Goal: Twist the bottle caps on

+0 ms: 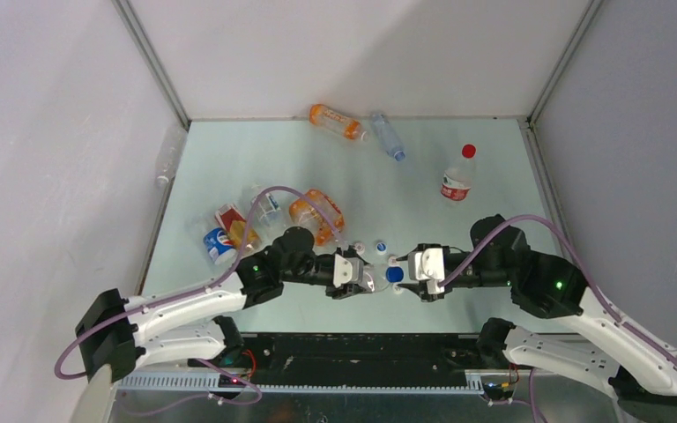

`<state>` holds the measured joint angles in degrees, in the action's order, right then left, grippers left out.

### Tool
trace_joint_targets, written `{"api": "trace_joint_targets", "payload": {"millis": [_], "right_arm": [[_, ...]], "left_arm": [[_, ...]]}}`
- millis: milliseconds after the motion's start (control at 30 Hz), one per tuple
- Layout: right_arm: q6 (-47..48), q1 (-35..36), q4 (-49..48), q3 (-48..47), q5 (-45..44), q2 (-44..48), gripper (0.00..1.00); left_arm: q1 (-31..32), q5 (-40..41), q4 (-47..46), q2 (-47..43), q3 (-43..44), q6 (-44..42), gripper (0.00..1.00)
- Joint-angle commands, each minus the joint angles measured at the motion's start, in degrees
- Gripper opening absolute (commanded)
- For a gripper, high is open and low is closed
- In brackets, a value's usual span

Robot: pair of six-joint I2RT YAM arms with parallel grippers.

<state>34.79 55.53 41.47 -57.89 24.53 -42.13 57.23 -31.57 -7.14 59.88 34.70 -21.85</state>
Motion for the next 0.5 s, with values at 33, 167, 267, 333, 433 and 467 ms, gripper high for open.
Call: {"api": "trace_joint_targets", "payload": {"millis": [33, 167, 267, 333, 433, 467], "right_arm": [[2.1, 0.5, -0.8, -0.3, 2.0, -1.9, 0.47], [2.4, 0.6, -0.3, -0.3, 2.6, -3.0, 0.45], [2.5, 0.7, 0.0, -0.3, 2.7, -3.8, 0.41], [1.9, 0.6, -0.1, -0.3, 2.3, -4.4, 0.31], [-1.6, 0.7, -1.1, -0.3, 1.1, -5.0, 0.14], [-2.8, 0.6, -2.0, -0.3, 0.6, -5.2, 0.12]], "left_arm": [[-0.3, -2.2, -0.4, 0.2, 3.3, -0.1, 0.24], [-0.3, -2.3, -0.5, 0.1, 3.4, -0.4, 0.25], [-0.3, -2.1, -0.4, 0.1, 3.6, -0.8, 0.25], [-0.3, -1.7, -0.4, 0.1, 3.6, -1.1, 0.25], [-0.3, 0.8, -1.5, -0.2, 3.2, -1.3, 0.25], [-0.3, 1.7, -1.8, -0.3, 2.9, -1.6, 0.25]]}}
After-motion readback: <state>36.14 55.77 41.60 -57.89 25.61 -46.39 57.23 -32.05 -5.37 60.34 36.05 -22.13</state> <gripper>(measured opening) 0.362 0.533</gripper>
